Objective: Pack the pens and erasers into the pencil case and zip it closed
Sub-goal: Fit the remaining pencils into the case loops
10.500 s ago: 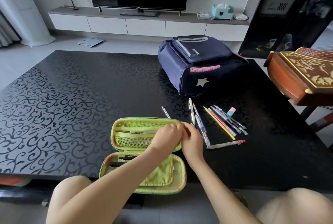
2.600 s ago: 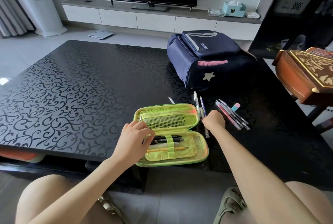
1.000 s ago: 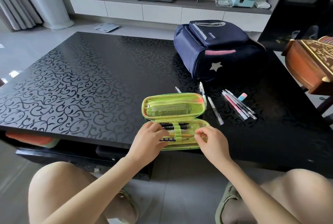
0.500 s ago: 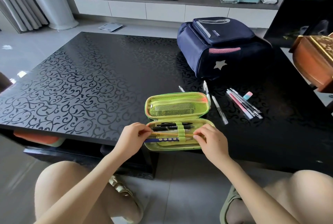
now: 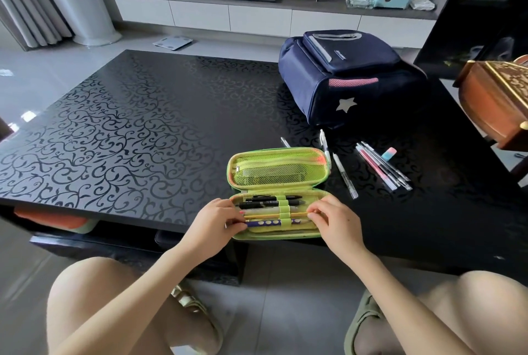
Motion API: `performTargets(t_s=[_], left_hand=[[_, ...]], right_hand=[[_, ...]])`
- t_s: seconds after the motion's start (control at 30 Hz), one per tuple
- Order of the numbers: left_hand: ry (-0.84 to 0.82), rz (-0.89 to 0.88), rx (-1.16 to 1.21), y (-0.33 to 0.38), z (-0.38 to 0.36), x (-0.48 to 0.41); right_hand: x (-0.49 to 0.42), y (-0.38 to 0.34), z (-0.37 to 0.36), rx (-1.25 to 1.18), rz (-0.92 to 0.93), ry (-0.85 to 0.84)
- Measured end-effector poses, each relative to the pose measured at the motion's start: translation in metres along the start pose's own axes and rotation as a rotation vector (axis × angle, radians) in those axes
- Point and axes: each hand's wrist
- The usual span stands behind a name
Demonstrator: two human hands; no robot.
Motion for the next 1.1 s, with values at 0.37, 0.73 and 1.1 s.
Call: performTargets(t_s=[0.37, 0.73, 1.1], left_hand=[[0.107, 0.078, -0.015, -0.001, 0.015, -0.012], [0.158, -0.017, -0.047, 0.022, 0.011, -0.047], [0.211, 0.166, 0.179, 0.014, 0.012, -0.070]], right_hand=[[-0.019, 0.014, 0.031, -0.041, -0.266, 0.333], [-0.067, 0.052, 0.054, 0.101, -0.571, -0.111], [0.004, -0.003, 0.051, 0.153, 0.203, -0.160]])
Point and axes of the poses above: each hand's wrist, its own x-axis away from the middle knuckle, its own z-axis out of the back of the hand, y = z × x, and after that the axes turned 15 degrees about -y, right-handed
